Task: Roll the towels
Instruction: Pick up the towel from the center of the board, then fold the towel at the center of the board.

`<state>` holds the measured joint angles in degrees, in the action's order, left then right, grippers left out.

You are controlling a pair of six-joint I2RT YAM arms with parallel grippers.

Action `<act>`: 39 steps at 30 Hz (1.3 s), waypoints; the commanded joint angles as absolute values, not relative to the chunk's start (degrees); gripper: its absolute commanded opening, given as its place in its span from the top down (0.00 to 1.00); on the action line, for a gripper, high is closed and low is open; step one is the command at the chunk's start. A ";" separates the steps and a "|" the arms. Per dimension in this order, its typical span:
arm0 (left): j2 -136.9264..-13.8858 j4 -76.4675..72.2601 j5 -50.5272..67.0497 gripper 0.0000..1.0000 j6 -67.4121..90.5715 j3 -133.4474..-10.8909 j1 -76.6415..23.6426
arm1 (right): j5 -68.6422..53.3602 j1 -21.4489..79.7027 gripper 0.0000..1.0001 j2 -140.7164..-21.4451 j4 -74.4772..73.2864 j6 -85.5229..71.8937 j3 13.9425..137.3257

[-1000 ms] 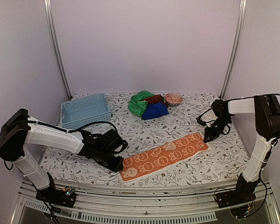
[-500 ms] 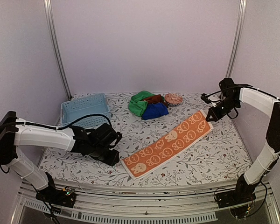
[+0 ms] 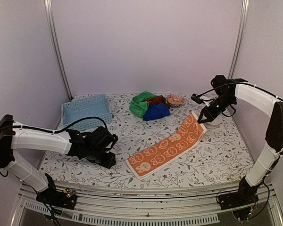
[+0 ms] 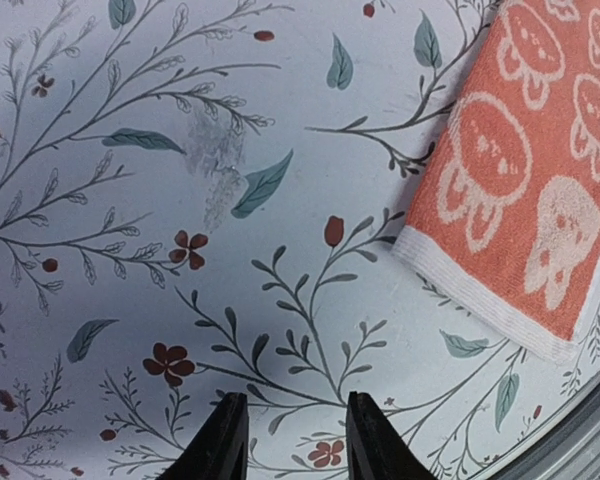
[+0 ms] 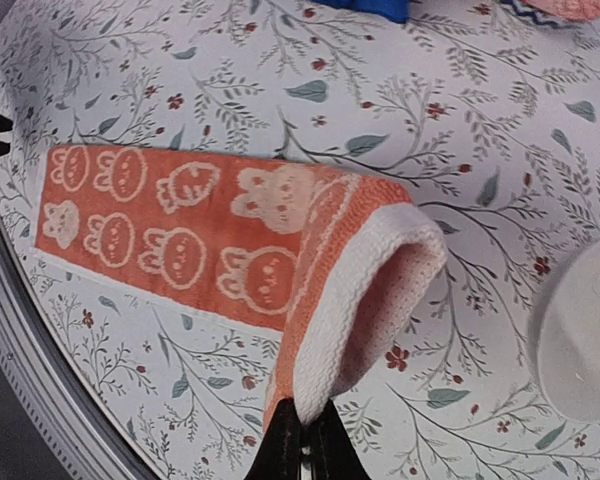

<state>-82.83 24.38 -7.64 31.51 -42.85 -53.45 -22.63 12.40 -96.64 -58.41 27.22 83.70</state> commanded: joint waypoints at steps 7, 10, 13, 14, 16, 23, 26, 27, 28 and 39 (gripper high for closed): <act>-83.66 18.21 -2.18 0.70 32.47 -40.44 -52.16 | -35.71 26.73 0.98 -104.11 -62.49 27.66 86.72; -83.76 15.74 0.18 0.73 33.52 -39.10 -52.17 | -38.12 29.92 0.97 -107.15 -62.83 26.71 88.53; -84.02 13.74 3.16 0.79 35.41 -38.10 -52.20 | -40.56 32.56 0.98 -110.09 -62.69 25.86 90.92; -84.02 12.95 3.55 0.81 36.14 -37.52 -52.25 | -41.25 33.41 0.98 -111.04 -62.55 25.36 91.67; -83.61 11.58 3.87 0.85 37.97 -36.32 -52.53 | -42.90 35.01 0.98 -112.70 -62.11 24.76 92.90; -82.64 3.52 6.66 0.95 43.13 -31.83 -53.43 | -46.81 40.36 0.98 -116.77 -57.24 20.90 94.20; -83.63 1.94 6.88 1.00 43.71 -31.70 -54.49 | -47.11 42.95 0.98 -119.20 -56.51 19.45 95.87; -84.00 1.60 6.67 1.00 43.87 -31.65 -54.90 | -47.14 43.55 0.98 -119.75 -55.89 19.04 96.15; -84.27 1.21 6.55 1.00 44.08 -31.66 -55.34 | -47.12 44.07 0.97 -120.27 -55.31 18.07 96.42; -85.88 -6.30 5.74 1.00 48.19 -29.30 -58.02 | -45.86 48.17 0.97 -126.03 -53.70 14.85 98.69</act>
